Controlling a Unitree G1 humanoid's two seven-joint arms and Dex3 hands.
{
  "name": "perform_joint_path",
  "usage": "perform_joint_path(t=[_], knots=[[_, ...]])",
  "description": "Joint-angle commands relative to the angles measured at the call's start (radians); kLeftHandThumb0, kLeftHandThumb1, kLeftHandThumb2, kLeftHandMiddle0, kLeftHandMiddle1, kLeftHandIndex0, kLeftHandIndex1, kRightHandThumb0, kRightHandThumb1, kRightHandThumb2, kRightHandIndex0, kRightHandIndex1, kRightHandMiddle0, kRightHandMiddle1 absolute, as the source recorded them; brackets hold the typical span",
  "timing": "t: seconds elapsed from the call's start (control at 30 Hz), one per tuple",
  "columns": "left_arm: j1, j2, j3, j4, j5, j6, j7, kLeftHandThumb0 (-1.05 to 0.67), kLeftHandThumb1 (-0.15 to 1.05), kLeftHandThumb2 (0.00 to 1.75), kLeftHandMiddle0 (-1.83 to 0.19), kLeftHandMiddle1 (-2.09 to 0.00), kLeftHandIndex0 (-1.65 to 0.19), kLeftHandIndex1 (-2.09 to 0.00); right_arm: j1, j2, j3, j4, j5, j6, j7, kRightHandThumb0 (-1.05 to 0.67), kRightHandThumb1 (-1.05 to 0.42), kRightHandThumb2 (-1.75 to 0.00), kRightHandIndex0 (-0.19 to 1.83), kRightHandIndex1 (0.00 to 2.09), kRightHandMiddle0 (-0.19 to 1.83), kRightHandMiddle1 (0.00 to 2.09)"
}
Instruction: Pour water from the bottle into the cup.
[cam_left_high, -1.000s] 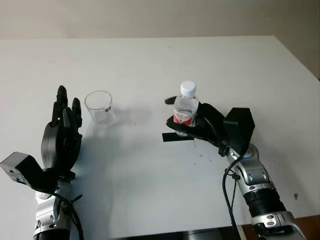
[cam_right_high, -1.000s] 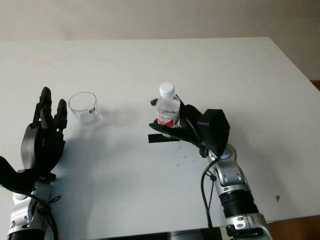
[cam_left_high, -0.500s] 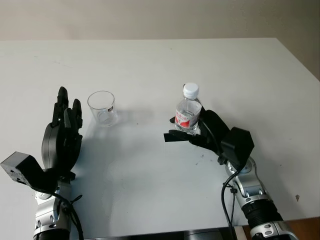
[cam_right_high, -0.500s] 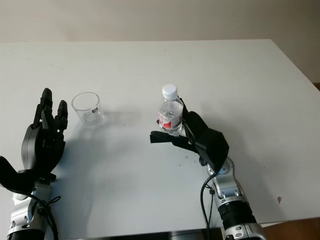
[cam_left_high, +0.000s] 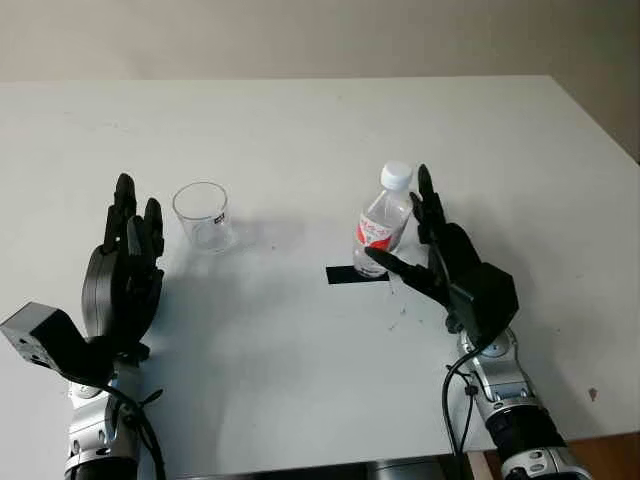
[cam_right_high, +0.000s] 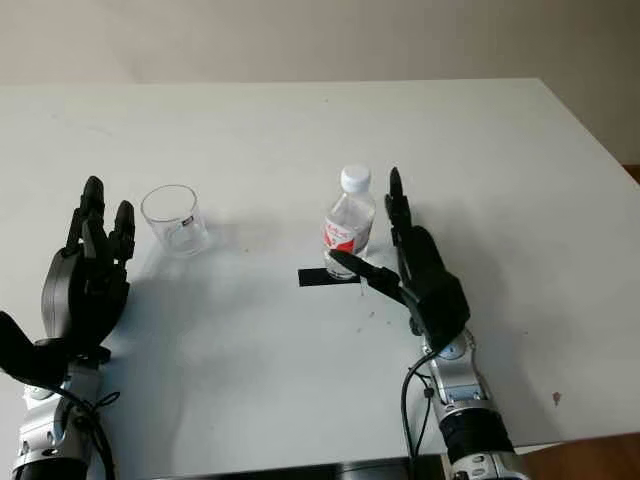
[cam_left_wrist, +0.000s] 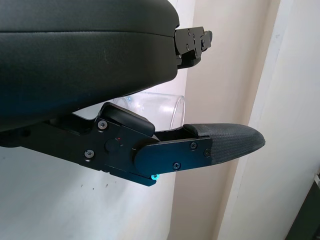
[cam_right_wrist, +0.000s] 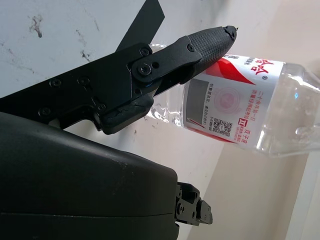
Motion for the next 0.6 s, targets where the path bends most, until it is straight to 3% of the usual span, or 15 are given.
perform_joint_path(t=[0.0,0.57], knots=[[-0.011,0.007,0.002,0.012,-0.004,-0.011,-0.010,-0.83,1.05,0.56,0.07,0.00,0.11,0.00,0.000,-0.017,-0.011,0.006,-0.006,-0.009,-0.009,-0.90,-0.94,-0.06,-0.19,0.00,-0.19,0.00],[-0.034,0.005,0.002,0.050,0.005,-0.026,0.000,-0.85,1.05,0.56,0.05,0.00,0.11,0.00,-0.005,-0.022,-0.005,-0.008,-0.011,-0.049,0.050,-0.91,-0.95,-0.05,-0.19,0.00,-0.19,0.00]])
